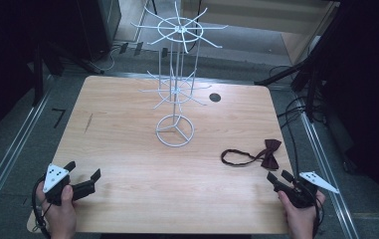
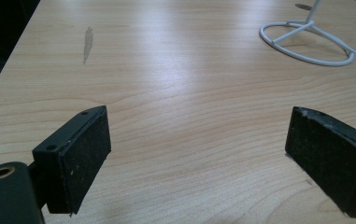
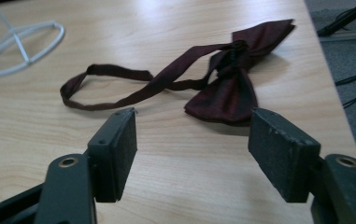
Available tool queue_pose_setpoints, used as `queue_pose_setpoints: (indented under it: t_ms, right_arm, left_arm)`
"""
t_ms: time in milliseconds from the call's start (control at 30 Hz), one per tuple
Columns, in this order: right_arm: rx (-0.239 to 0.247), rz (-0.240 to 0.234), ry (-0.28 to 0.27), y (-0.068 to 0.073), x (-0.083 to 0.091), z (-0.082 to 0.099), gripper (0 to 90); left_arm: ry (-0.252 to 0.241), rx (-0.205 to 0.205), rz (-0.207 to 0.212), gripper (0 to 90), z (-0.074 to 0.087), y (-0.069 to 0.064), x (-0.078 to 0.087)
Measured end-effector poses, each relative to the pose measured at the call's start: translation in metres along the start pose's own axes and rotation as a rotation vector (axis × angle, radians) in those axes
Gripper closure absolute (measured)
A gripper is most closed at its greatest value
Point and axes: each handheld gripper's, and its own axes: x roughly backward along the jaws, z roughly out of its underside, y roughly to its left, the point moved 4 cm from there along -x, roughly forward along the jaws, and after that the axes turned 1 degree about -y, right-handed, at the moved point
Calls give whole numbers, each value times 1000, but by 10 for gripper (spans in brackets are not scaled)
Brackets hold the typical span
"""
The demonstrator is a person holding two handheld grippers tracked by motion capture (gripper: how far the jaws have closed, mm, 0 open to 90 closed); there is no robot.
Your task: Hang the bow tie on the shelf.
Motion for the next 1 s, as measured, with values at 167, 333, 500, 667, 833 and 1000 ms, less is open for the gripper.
queue_pose_setpoints:
  t_ms: [167,333,500,667,833,1000]
  right_arm:
    - [71,8,64,12,-9,-11,314]
    - [99,32,126,20,-17,-32,300]
    - [109,67,233,25,-32,-50,216]
    - [112,96,348,26,-51,-64,99]
    - [65,121,510,25,-72,-72,0]
    - [71,171,551,24,-83,-77,0]
  left_arm:
    - [8,-2,-1,75,0,0,-1]
    - [14,10,-6,75,-1,1,-3]
    - [6,7,-5,75,-1,2,-2]
    - [-3,9,5,75,-1,1,0]
    - [-1,6,7,75,0,1,-1]
    - [1,3,4,75,0,1,-1]
